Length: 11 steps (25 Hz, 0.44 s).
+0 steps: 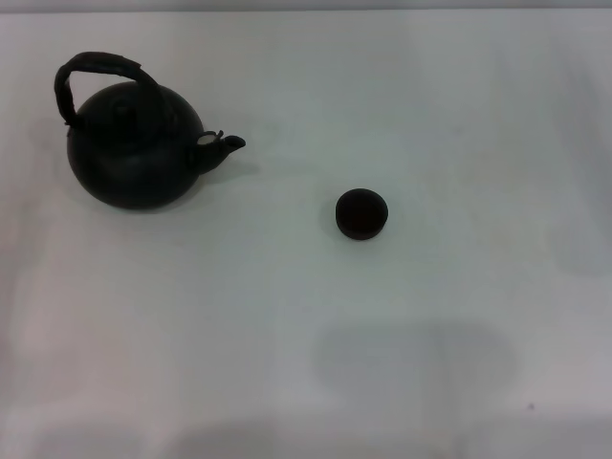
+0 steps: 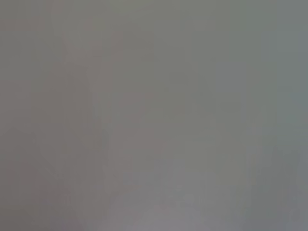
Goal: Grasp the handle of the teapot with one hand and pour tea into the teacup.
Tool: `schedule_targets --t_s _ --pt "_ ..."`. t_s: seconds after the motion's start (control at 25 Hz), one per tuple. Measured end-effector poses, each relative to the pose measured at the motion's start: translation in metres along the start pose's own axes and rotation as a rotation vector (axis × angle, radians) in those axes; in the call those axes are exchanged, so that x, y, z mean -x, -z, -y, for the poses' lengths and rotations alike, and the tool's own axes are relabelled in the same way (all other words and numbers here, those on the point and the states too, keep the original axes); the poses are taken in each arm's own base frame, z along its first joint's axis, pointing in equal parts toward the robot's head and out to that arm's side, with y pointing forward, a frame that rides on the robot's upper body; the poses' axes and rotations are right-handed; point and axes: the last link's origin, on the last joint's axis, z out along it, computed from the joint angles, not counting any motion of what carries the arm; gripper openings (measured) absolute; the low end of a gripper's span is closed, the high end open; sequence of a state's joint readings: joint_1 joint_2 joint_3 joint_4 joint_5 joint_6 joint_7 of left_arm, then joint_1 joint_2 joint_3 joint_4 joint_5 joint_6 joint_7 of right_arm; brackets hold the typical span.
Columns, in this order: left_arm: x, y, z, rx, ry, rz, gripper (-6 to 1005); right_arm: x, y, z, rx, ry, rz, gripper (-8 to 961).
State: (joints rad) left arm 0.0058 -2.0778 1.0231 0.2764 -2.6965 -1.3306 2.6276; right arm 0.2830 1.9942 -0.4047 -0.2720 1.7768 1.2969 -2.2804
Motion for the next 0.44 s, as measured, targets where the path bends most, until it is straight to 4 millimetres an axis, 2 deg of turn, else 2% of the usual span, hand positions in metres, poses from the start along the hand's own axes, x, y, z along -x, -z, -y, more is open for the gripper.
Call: schedule_targets --t_s 0.2,0.44 --pt "0.000 -0.010 0.000 -0.011 -0.002 0.001 821 -0.007 -0.003 -0.006 -0.003 0.025 -0.006 870" --pt "-0.004 -0.031 -0.004 0.003 0.002 -0.013 821 -0.011 -0.003 -0.010 -0.037 0.063 0.026 871"
